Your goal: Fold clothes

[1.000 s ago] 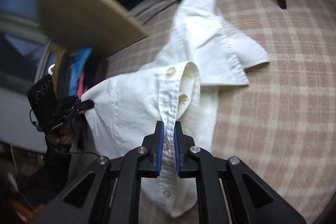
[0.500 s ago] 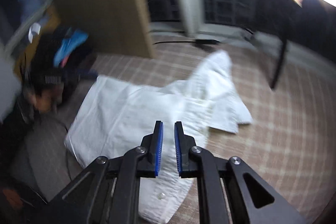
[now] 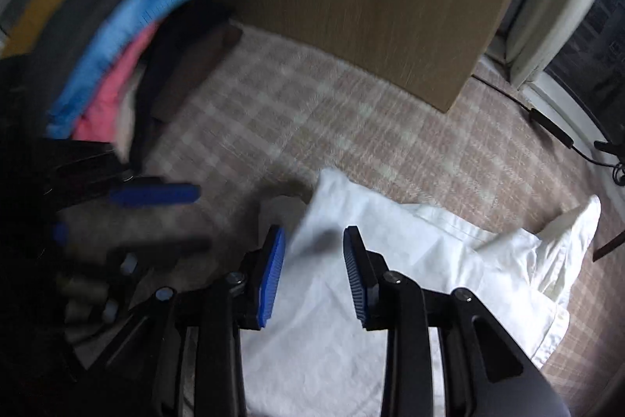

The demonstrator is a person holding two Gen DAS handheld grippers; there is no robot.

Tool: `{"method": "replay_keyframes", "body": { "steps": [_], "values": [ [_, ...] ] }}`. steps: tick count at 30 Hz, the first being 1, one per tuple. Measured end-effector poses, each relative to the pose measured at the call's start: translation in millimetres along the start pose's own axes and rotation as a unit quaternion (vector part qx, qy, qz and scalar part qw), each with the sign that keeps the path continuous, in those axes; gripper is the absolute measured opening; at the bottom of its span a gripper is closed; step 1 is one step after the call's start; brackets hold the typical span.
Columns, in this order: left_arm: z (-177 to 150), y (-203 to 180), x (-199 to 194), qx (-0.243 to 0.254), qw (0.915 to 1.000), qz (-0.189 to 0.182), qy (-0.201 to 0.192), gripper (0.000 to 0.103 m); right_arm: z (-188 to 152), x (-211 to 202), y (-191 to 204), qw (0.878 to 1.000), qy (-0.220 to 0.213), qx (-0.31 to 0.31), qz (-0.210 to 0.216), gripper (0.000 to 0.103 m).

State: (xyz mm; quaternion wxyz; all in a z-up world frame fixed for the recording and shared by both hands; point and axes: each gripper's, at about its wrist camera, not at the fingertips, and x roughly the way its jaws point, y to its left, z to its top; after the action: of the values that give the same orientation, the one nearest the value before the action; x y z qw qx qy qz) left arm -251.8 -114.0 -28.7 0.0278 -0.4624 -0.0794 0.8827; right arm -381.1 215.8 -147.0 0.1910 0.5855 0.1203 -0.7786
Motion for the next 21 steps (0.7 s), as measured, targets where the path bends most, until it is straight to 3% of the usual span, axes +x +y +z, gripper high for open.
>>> {"method": "replay_keyframes", "body": {
  "steps": [2, 5, 9, 14, 18, 20, 21],
  "values": [
    [-1, 3, 3, 0.002, 1.0, -0.003, -0.003, 0.028, 2, 11, 3, 0.999, 0.013, -0.007, -0.043, 0.031],
    [4, 16, 12, -0.012, 0.9998, -0.013, -0.01, 0.03, 0, 10, -7, 0.999, 0.01, 0.014, -0.031, 0.003],
    [16, 31, 25, -0.031, 0.9988, -0.03, -0.022, 0.03, -10, -12, -20, 0.999, -0.015, 0.034, -0.008, 0.003],
    [34, 20, 38, 0.009, 0.9958, -0.085, -0.032, 0.03, -18, -51, -33, 0.997, -0.054, 0.045, 0.002, 0.003],
    [51, 14, 53, 0.029, 0.9938, -0.103, -0.03, 0.031, -18, -60, -36, 0.997, -0.06, 0.053, 0.007, 0.003],
    [55, 13, 56, 0.022, 0.9908, -0.13, -0.03, 0.02, -18, -58, -37, 0.997, -0.059, 0.056, 0.007, 0.003],
    [56, 9, 54, 0.026, 0.9883, -0.147, -0.03, 0.009, -19, -57, -37, 0.996, -0.061, 0.057, 0.008, 0.003]
  ]
}}
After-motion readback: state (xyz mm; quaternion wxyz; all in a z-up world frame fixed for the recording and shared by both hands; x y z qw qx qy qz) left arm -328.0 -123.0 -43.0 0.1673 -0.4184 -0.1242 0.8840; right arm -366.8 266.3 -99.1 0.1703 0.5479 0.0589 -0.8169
